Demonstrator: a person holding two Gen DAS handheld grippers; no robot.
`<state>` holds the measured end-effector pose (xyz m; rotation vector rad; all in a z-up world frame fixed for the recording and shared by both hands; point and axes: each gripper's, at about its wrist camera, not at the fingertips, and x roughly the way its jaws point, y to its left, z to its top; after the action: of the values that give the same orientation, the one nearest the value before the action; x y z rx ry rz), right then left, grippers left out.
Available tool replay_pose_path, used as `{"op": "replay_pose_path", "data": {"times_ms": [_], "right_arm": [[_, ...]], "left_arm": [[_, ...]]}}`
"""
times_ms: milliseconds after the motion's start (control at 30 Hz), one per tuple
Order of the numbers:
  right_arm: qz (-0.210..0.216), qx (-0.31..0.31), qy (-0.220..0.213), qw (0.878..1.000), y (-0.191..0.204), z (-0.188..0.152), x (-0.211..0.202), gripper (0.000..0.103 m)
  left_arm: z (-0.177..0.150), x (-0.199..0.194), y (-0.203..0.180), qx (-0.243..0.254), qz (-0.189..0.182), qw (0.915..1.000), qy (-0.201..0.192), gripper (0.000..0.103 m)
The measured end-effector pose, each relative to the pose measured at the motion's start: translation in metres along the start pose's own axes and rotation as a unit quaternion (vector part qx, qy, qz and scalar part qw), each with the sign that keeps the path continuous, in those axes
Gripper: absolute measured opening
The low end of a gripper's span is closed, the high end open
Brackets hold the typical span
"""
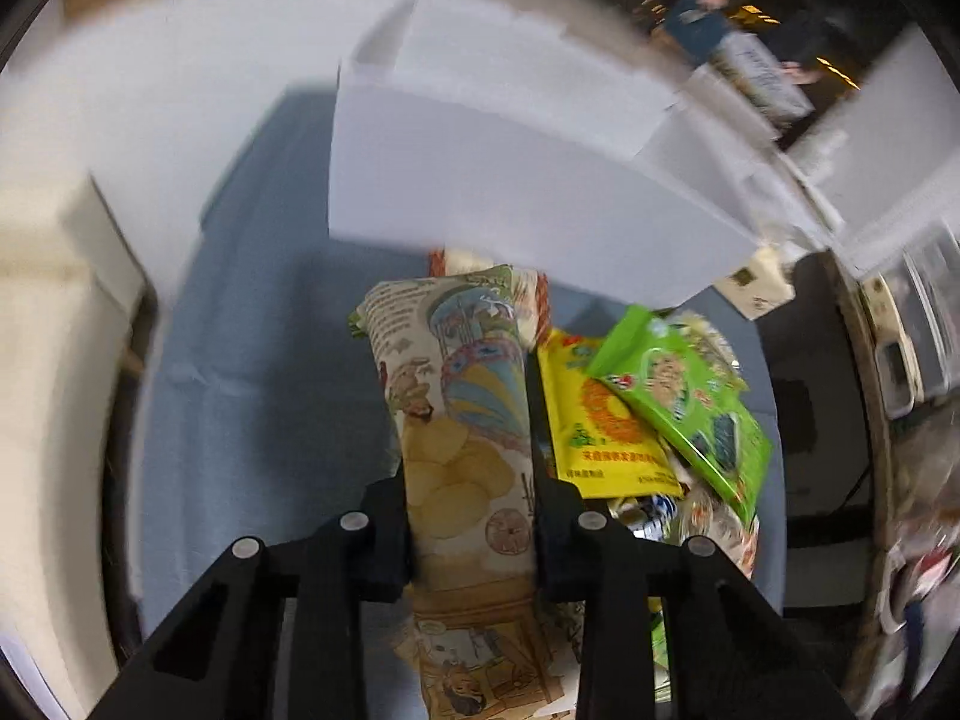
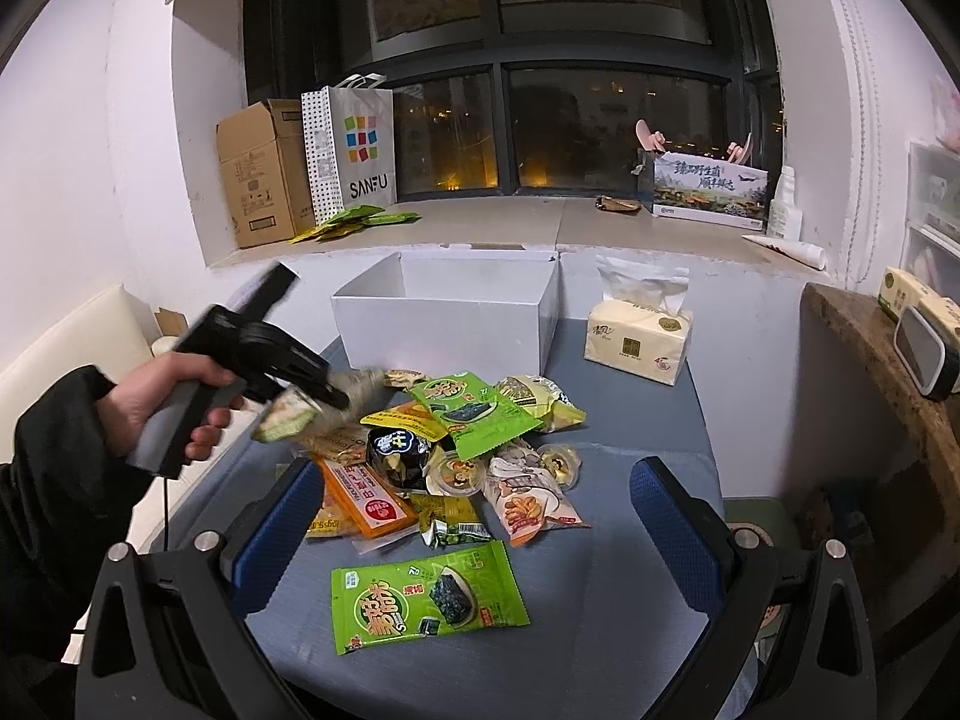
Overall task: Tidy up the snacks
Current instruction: 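Grasp the cream potato-chip bag with the left gripper while the right gripper reaches for the green seaweed pack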
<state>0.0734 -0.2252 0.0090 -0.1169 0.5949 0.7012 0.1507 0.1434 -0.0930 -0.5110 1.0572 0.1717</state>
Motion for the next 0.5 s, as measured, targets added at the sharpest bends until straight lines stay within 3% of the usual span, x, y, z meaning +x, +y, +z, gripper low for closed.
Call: {"op": "replay_pose_path", "data": {"times_ms": [133,233,500], "right_arm": [[0.002,0.0,0.009,1.0,0.002,0.0,0.007,0.103],[0.012,-0.007,0.015,1.0,0.002,0.0,0.016,0.103],[0.026,-0.094,0.07,0.993,0.004,0.026,0.097,0.103]], "left_arm": [[-0.025,-0.044,-0.01,0.059,-0.018,0.9952,-0.075,0.034],[-0.059,-0.077,-0.018,0.101,-0.026,0.9856,-0.133,0.034],[-0.124,-0.116,-0.029,0.16,-0.044,0.9665,-0.196,0.034]]}}
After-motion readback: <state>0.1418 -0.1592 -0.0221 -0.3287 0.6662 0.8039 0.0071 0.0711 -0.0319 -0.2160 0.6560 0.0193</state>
